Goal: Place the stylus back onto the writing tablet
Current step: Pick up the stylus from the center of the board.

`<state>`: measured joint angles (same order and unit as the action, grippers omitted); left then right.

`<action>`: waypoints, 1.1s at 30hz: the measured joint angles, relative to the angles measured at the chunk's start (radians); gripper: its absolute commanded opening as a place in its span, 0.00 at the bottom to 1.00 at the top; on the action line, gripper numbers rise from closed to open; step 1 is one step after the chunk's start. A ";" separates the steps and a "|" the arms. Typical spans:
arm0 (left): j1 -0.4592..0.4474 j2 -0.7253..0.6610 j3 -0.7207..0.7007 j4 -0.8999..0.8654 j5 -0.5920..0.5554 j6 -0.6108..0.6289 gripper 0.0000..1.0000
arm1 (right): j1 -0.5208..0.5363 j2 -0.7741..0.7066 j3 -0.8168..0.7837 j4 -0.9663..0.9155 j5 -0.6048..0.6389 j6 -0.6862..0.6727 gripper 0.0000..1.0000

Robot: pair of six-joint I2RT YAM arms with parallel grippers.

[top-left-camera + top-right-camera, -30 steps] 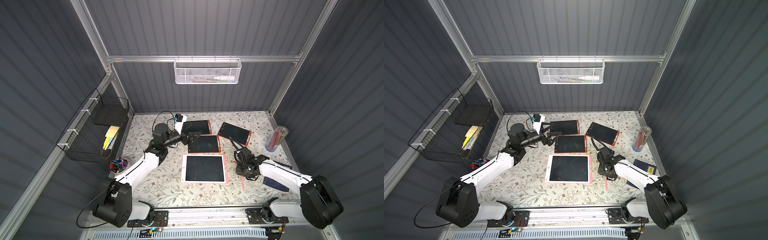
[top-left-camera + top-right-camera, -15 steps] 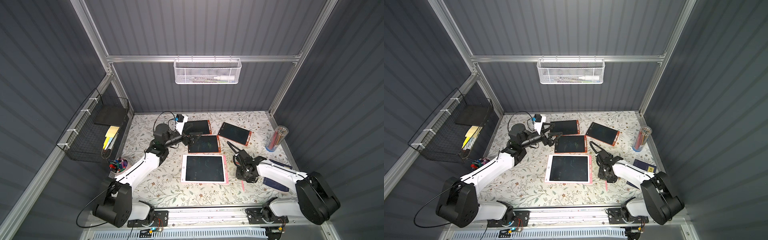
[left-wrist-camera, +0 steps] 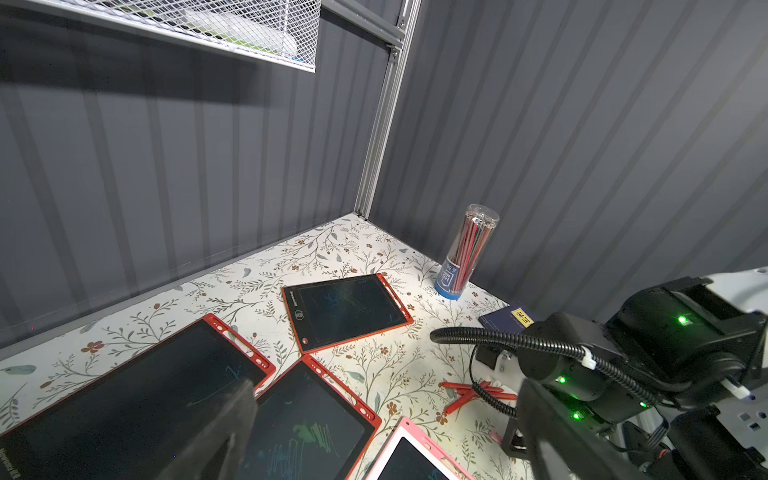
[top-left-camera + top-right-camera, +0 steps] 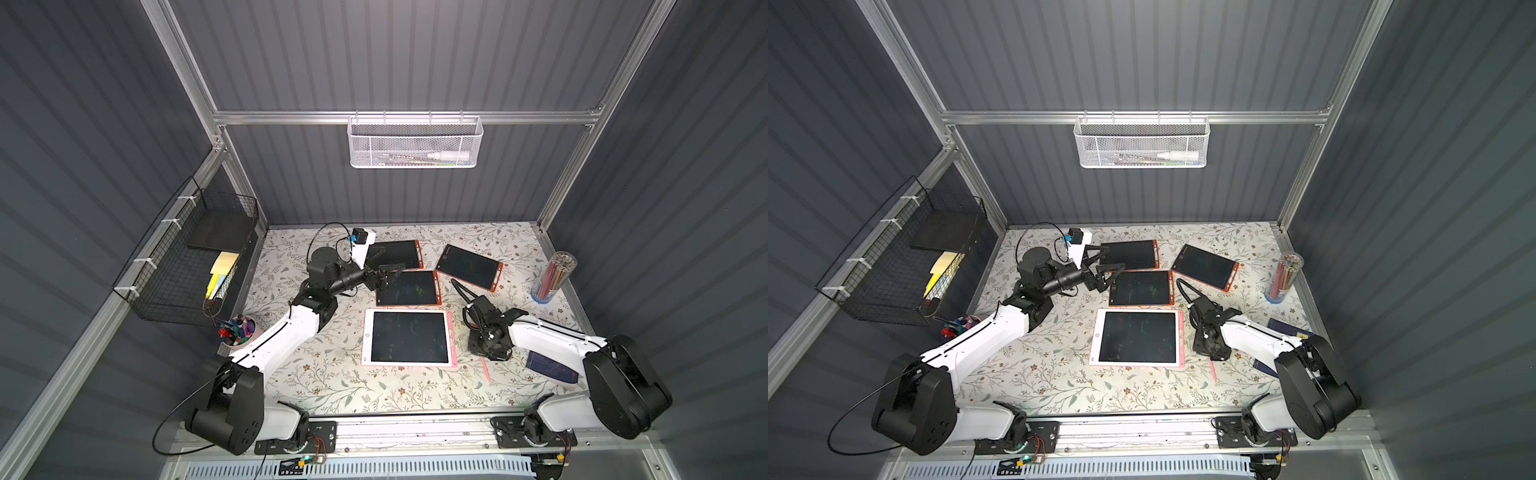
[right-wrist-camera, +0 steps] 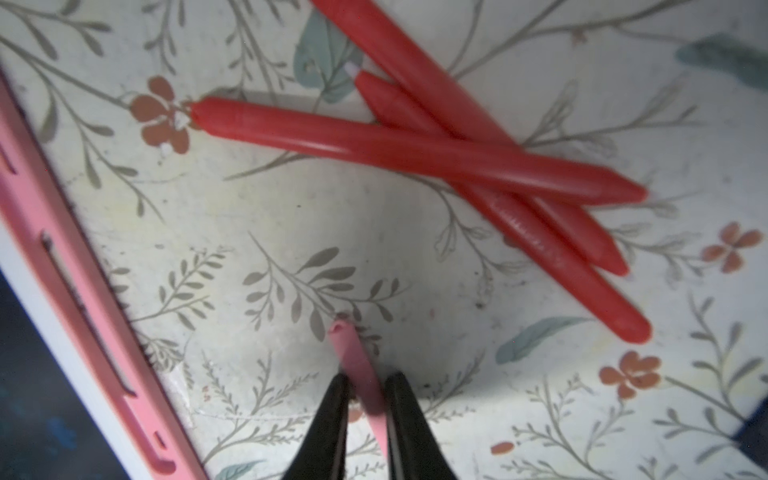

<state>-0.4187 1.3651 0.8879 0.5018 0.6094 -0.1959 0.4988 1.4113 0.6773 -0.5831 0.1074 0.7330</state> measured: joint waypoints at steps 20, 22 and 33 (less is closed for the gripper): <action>-0.006 0.000 0.000 0.000 -0.006 0.000 0.99 | 0.008 0.104 0.087 0.084 -0.015 -0.047 0.17; -0.006 0.000 0.000 0.000 -0.007 0.000 1.00 | 0.009 0.109 0.093 0.089 -0.019 -0.062 0.17; -0.006 0.000 0.000 0.000 -0.007 0.000 0.99 | 0.009 0.114 0.110 0.090 -0.030 -0.112 0.17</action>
<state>-0.4248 1.3651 0.8879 0.5018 0.6022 -0.1963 0.5079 1.5249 0.7876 -0.4927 0.0776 0.6212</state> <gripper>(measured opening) 0.994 0.166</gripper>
